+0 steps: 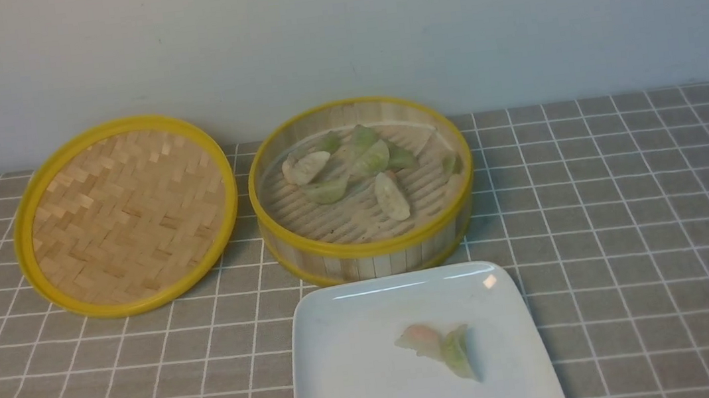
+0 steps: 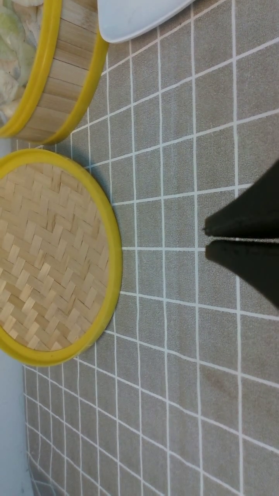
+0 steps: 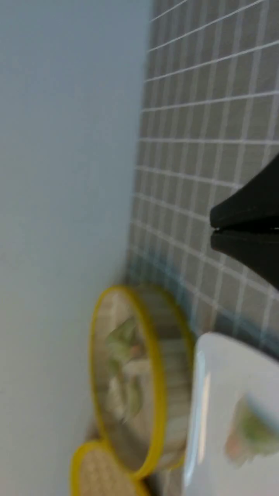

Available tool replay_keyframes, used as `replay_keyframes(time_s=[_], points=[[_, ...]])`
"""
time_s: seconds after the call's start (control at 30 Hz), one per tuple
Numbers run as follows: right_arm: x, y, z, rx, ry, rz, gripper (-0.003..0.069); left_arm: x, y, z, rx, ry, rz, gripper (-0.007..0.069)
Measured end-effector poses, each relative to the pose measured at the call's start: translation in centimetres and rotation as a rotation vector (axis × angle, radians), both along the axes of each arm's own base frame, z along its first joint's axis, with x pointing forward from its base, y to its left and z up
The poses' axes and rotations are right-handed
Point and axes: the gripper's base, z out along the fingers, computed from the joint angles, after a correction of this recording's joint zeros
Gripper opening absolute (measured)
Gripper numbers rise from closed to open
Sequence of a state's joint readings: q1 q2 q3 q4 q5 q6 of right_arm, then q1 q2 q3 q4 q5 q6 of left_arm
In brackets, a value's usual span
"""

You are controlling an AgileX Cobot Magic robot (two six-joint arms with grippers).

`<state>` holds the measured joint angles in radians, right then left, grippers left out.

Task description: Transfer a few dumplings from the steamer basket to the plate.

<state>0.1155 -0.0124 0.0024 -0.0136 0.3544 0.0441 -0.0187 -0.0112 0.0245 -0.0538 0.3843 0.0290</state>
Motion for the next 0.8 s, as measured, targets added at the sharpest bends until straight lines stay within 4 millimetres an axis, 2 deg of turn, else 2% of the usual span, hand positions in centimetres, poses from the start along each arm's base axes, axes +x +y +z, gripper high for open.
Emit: replay_keyframes(time_s=[0.07,0.8], points=[[0.03,-0.21,-0.83,-0.007,0.04,-0.036,-0.0015,0.0,0.0,0.0,0.0,0.0,0.0,-0.0005],[0.03,-0.38,-0.87,-0.012,0.045,-0.067,-0.0015,0.0,0.0,0.0,0.002,0.0,0.0,-0.0005]])
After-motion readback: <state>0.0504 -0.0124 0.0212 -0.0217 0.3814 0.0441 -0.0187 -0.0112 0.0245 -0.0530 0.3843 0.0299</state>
